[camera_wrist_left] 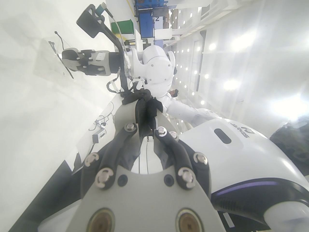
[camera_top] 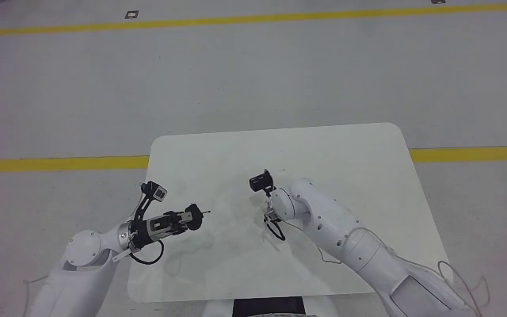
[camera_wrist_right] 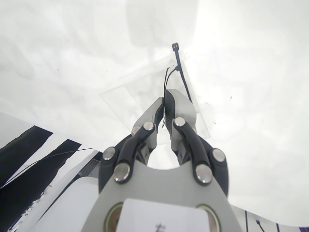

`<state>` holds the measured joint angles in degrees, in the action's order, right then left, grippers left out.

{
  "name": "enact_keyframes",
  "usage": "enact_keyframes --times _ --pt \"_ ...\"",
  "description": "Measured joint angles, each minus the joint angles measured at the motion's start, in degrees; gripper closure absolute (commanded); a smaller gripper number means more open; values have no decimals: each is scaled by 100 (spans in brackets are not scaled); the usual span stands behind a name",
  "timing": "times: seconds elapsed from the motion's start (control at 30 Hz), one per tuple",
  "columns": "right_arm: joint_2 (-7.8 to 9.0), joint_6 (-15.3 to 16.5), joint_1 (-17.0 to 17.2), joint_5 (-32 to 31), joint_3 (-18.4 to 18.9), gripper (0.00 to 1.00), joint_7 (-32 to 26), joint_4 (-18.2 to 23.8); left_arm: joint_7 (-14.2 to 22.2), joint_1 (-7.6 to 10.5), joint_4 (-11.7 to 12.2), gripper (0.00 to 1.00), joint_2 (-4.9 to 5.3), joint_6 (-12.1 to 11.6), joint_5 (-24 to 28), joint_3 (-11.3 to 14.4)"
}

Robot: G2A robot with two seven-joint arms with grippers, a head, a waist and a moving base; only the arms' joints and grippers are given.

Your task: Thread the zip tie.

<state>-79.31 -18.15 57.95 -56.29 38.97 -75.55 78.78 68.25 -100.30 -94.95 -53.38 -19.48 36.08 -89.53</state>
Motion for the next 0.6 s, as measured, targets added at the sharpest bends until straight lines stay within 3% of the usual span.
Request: enact_keyframes --times 0.6 --pt "-113 139 -71 17 -47 90 65 -347 0 0 0 100 0 0 0 0"
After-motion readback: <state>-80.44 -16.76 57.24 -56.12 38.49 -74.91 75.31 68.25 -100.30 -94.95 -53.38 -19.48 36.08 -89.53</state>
